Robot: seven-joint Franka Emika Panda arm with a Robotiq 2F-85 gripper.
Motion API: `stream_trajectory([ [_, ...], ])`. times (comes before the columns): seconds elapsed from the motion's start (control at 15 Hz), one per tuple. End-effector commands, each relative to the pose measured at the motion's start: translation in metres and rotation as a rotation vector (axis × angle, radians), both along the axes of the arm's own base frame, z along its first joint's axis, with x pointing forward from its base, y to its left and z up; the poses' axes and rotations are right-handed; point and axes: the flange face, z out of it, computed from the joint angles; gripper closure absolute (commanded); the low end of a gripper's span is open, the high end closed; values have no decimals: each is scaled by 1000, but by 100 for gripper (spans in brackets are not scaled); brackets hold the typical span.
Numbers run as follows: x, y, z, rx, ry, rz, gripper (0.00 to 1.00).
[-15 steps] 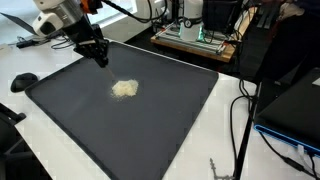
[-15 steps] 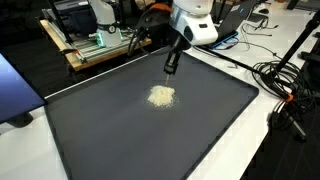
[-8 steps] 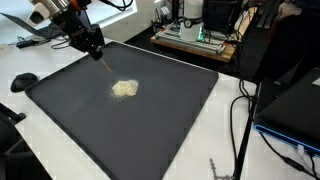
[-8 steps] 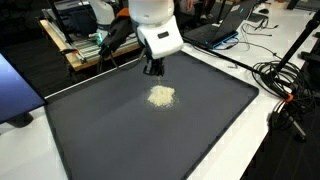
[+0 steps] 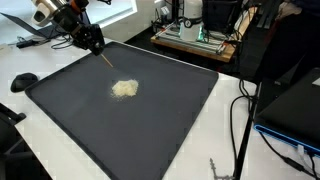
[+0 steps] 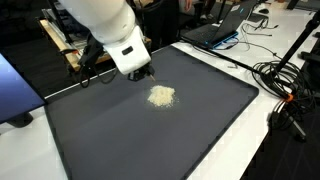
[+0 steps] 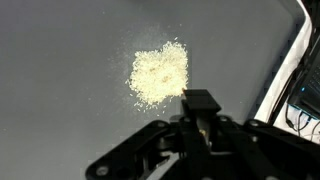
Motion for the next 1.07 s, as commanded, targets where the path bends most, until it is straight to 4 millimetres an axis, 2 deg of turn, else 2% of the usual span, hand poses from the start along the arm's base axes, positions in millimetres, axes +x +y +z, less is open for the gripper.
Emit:
stream_trajectory([
  [0.0,0,-3,-2,8,1,0,87],
  [0.13,0,-3,-5,12,2,1,87],
  [0.2,1,-2,-5,13,1,2,97],
  [0.4,1,-5,-20,71,-57,25,97],
  [1.0,-28,-55,-80,322,-230,-2,97],
])
